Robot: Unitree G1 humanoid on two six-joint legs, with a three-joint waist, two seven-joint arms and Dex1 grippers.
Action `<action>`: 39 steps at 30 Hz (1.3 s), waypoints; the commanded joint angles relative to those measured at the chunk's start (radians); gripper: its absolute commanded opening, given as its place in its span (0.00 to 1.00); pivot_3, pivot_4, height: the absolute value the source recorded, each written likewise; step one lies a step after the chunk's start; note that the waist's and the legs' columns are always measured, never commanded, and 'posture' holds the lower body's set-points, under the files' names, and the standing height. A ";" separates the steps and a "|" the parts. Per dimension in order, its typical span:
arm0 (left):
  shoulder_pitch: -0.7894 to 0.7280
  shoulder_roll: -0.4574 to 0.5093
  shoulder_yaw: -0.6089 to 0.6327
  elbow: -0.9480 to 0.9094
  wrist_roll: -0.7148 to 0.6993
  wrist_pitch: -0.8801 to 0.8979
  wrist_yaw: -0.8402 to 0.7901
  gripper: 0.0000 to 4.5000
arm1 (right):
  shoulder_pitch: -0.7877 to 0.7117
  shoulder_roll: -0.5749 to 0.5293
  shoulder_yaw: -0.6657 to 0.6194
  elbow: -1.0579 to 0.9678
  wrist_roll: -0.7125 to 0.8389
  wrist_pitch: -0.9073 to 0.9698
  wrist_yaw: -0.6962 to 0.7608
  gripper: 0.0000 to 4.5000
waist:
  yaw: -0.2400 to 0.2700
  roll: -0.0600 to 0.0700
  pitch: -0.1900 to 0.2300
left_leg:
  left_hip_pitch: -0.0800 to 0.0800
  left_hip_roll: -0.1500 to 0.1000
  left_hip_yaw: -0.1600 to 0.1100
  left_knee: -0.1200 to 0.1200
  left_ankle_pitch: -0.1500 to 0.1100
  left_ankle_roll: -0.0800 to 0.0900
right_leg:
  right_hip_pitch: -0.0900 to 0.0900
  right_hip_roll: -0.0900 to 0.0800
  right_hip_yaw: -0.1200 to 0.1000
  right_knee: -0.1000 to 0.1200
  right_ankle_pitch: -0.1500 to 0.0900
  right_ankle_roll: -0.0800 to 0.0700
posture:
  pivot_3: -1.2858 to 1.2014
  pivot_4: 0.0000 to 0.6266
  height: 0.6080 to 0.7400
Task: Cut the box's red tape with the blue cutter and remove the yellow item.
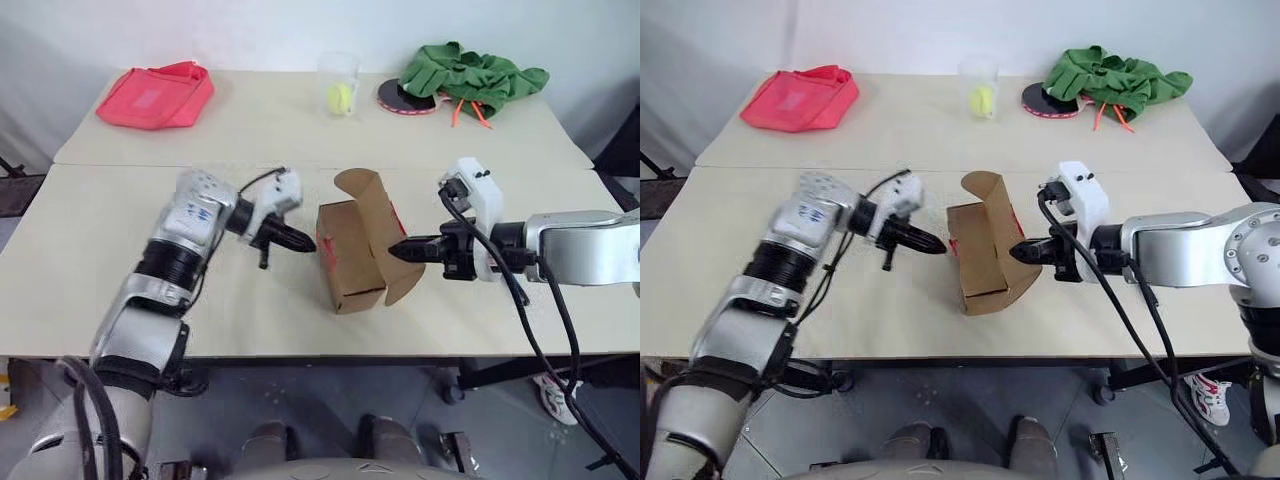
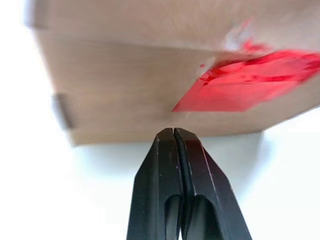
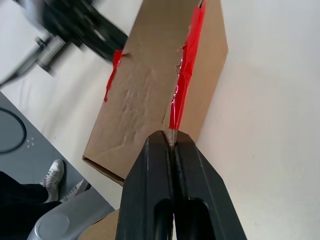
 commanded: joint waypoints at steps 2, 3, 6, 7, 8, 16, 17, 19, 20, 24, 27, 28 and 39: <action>-0.027 0.063 0.069 -0.115 -0.114 0.139 -0.071 0.00 | 0.012 -0.016 0.036 -0.012 -0.018 0.026 0.012 0.01 | 0.001 0.000 0.000 | 0.000 0.000 0.000 0.000 0.000 0.000 | 0.000 0.000 0.000 0.000 0.000 0.000 | 0.52 0.24 1.00; -0.031 0.071 0.076 -0.131 -0.132 0.163 -0.079 0.00 | 0.012 -0.017 0.036 -0.012 -0.020 0.026 0.013 0.01 | 0.002 0.000 0.000 | 0.000 0.000 0.000 0.000 0.000 0.000 | 0.000 0.000 0.000 0.000 0.000 0.000 | 0.52 0.24 1.00; -0.043 0.083 0.103 -0.196 -0.191 0.231 -0.084 0.00 | 0.010 -0.019 0.036 -0.009 -0.025 0.029 0.016 0.01 | 0.003 -0.001 0.000 | 0.000 0.000 -0.001 0.001 0.000 0.000 | 0.001 0.000 0.000 0.000 0.000 0.000 | 0.52 0.24 1.00; -0.054 0.062 0.126 -0.225 -0.227 0.259 -0.063 0.00 | 0.007 -0.021 0.036 -0.005 -0.026 0.031 0.018 0.01 | 0.003 -0.001 0.000 | 0.000 0.000 -0.001 0.001 0.000 0.000 | 0.001 0.000 0.000 0.000 0.000 0.000 | 0.52 0.24 1.00; -0.055 0.030 0.127 -0.257 -0.242 0.273 -0.030 0.00 | 0.001 -0.022 0.037 -0.002 -0.030 0.034 0.021 0.01 | 0.004 -0.001 0.000 | 0.000 0.000 -0.001 0.001 0.000 0.000 | 0.001 0.000 0.000 0.000 0.000 0.000 | 0.52 0.24 1.00; 0.007 -0.110 0.018 -0.324 -0.218 0.231 0.083 0.00 | -0.035 -0.012 0.049 0.024 -0.054 0.047 0.033 0.01 | 0.004 -0.001 0.000 | 0.001 -0.001 0.000 0.001 0.000 0.000 | 0.002 0.001 0.001 -0.001 0.000 0.000 | 0.52 0.24 1.00; 0.014 -0.106 -0.010 -0.318 -0.201 0.219 0.084 0.00 | -0.039 -0.011 0.050 0.026 -0.056 0.048 0.034 0.01 | 0.002 -0.001 0.000 | 0.001 -0.001 0.000 0.001 0.000 0.000 | 0.002 0.001 0.001 -0.001 0.000 0.000 | 0.52 0.24 1.00; 0.019 -0.091 -0.055 -0.287 -0.160 0.182 0.089 0.00 | -0.049 -0.012 0.048 0.030 -0.058 0.050 0.035 0.01 | 0.001 -0.001 0.000 | 0.001 -0.002 0.001 0.000 0.000 -0.001 | 0.001 0.002 0.001 -0.001 0.000 0.000 | 0.52 0.24 1.00; 0.019 -0.085 -0.073 -0.261 -0.135 0.148 0.100 0.00 | -0.054 -0.014 0.046 0.032 -0.058 0.051 0.035 0.01 | 0.002 -0.001 0.000 | 0.001 -0.001 0.001 0.000 0.000 -0.001 | 0.001 0.002 0.001 -0.001 0.000 0.000 | 0.52 0.24 1.00; 0.014 -0.077 -0.103 -0.188 -0.090 0.067 0.111 0.00 | -0.063 -0.022 0.044 0.035 -0.053 0.051 0.031 0.01 | 0.004 -0.001 0.000 | 0.001 0.000 0.001 0.001 0.000 -0.001 | 0.001 0.002 0.001 -0.002 0.000 0.000 | 0.52 0.24 1.00; 0.019 -0.057 -0.121 -0.163 -0.067 0.031 0.094 0.00 | -0.057 -0.038 0.039 0.032 -0.040 0.047 0.022 0.01 | 0.006 -0.001 0.000 | 0.000 0.001 0.001 0.000 0.000 -0.001 | 0.001 0.002 0.001 -0.002 0.000 0.000 | 0.52 0.24 1.00; 0.023 -0.042 -0.131 -0.153 -0.055 0.015 0.085 0.00 | -0.047 -0.049 0.033 0.031 -0.033 0.044 0.020 0.01 | 0.006 -0.001 0.000 | 0.001 0.000 0.001 0.001 0.000 -0.001 | 0.001 0.001 0.001 -0.002 0.000 0.000 | 0.52 0.24 1.00; 0.076 0.047 -0.155 -0.172 -0.033 -0.012 0.064 0.00 | 0.053 -0.170 -0.027 0.030 -0.013 0.026 0.026 0.01 | 0.003 0.000 0.000 | 0.001 0.001 0.001 0.001 0.000 -0.001 | 0.002 0.002 0.002 -0.002 0.000 -0.001 | 0.52 0.24 1.00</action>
